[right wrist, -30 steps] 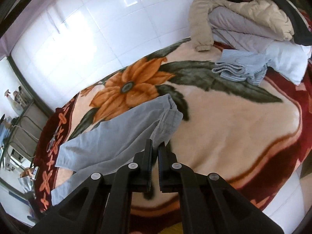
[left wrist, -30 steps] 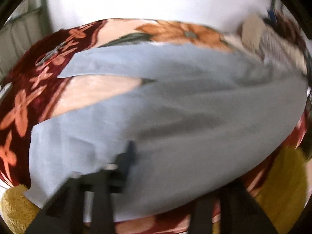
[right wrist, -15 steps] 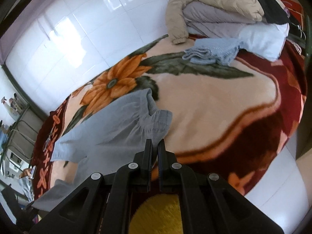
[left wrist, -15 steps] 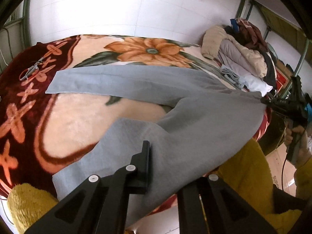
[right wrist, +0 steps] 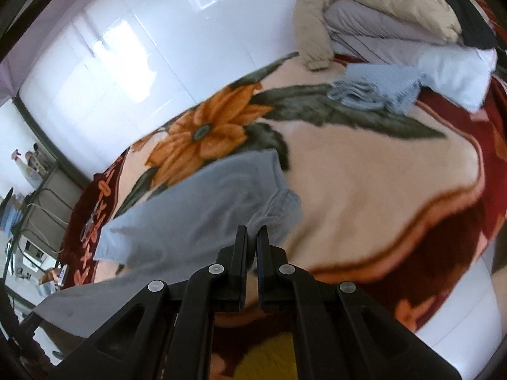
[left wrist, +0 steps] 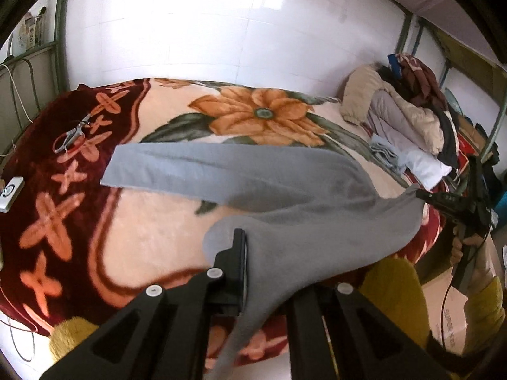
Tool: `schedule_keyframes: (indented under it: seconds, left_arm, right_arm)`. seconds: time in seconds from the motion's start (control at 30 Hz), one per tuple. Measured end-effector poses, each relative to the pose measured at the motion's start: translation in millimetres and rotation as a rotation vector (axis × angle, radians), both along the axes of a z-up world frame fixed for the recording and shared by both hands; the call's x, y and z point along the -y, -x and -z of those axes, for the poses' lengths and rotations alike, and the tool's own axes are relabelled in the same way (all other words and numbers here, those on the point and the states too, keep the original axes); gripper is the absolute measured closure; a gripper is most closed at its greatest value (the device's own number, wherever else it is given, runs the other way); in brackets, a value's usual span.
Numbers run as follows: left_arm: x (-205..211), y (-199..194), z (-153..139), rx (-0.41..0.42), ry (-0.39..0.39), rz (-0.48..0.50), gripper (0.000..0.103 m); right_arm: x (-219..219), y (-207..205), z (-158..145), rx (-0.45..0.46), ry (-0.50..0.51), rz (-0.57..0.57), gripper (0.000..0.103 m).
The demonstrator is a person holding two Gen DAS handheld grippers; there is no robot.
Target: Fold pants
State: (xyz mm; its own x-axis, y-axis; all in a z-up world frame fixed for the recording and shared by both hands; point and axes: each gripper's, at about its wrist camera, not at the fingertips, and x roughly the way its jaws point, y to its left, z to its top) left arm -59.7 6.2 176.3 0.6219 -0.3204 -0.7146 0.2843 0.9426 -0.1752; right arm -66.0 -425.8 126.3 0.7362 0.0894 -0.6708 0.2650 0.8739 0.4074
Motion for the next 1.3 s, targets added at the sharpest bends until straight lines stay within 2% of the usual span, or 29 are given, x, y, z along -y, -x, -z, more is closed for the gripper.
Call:
schedule_keyframes:
  seconds: [0.2, 0.33, 0.43, 0.63, 0.8, 0.97, 1.03, 1.1, 1.2, 1.3]
  left_arm:
    - [0.4, -51.0, -6.6, -0.021, -0.037, -0.035, 0.098]
    - [1.9, -95.0, 0.6, -0.03, -0.102, -0.045, 0.098]
    - [2.1, -137.3, 17.2, -0.068, -0.138, -0.049, 0.098]
    - [-0.6, -199.8, 52.5, -0.158, -0.14, -0.071, 0.098]
    - [2.9, -244.8, 91.1, -0.248, -0.175, -0.096, 0.094]
    - [3.7, -270.0, 122.9, -0.298, -0.188, -0.144, 0.079]
    - [3.4, -274.0, 129.2, -0.303, -0.201, -0.155, 0.07]
    - [3.2, -276.7, 131.3, -0.299, -0.219, -0.168, 0.057]
    - [1.0, -279.0, 128.7, -0.297, -0.215, -0.167, 0.051]
    - [-0.6, -275.9, 121.1, -0.289, -0.203, -0.168, 0.044]
  right_arm:
    - [0.6, -53.9, -6.5, 0.013, 0.006, -0.003, 0.098]
    - [1.6, -98.7, -1.4, 0.003, 0.024, -0.008, 0.098]
    - [-0.1, -128.4, 8.5, -0.019, 0.038, -0.018, 0.098]
    - [-3.3, -184.5, 39.6, -0.094, 0.069, -0.039, 0.097]
    - [-0.9, -215.4, 70.9, -0.16, 0.068, -0.03, 0.097]
    - [-0.3, -227.0, 90.5, -0.199, 0.057, -0.033, 0.084]
    - [-2.8, -227.9, 91.6, -0.186, 0.048, -0.06, 0.07]
    - [-7.6, -226.9, 86.5, -0.17, 0.07, -0.071, 0.061]
    - [-17.2, -222.7, 72.1, -0.128, 0.122, -0.079, 0.046]
    - [-27.1, -215.3, 56.7, -0.089, 0.151, -0.093, 0.043]
